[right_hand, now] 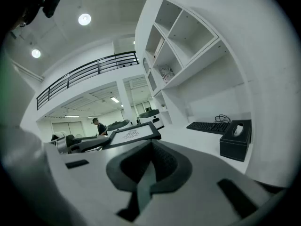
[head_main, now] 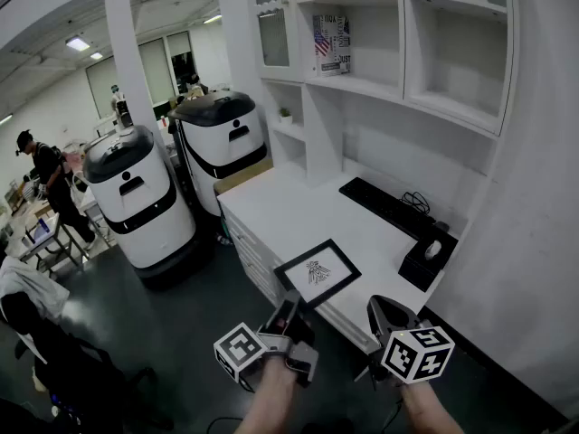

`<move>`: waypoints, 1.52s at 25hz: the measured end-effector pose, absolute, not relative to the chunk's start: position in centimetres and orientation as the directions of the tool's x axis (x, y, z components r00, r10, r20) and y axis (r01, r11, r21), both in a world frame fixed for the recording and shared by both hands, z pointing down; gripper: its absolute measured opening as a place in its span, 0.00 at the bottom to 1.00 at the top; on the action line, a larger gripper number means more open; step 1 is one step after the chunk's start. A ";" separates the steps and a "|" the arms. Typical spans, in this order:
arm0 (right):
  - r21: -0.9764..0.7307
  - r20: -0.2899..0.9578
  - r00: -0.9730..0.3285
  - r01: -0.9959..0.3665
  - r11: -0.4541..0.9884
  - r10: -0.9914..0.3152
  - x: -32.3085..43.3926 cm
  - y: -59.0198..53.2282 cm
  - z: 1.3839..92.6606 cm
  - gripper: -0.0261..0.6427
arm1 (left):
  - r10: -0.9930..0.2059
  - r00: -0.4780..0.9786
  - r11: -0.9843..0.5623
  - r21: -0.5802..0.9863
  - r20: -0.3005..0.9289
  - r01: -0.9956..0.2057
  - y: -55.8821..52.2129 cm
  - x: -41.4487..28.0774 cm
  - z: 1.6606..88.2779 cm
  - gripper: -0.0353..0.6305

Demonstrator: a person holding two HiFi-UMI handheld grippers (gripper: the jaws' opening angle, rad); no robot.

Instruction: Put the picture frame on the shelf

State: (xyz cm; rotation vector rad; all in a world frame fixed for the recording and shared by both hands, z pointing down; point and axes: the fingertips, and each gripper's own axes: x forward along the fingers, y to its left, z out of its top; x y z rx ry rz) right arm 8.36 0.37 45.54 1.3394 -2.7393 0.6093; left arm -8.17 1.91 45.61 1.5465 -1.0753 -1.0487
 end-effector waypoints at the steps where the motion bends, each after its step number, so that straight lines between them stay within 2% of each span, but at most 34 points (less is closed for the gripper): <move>1: -0.333 0.195 -0.630 -0.763 0.554 -0.751 8.4 0.4 45.5 0.04 | -0.961 0.245 -0.166 0.974 -0.125 -0.154 1.9 -8.1 45.6 0.15; 17: -0.359 0.152 -0.659 -0.731 0.580 -0.736 10.0 -0.5 44.2 0.04 | -0.964 0.220 -0.180 0.973 -0.146 -0.143 1.5 -6.1 44.4 0.15; 38: -0.323 0.029 -0.717 -0.667 0.672 -0.697 10.1 -6.6 37.0 0.06 | -0.952 0.135 -0.282 0.958 -0.273 -0.049 -6.2 -4.5 36.4 0.15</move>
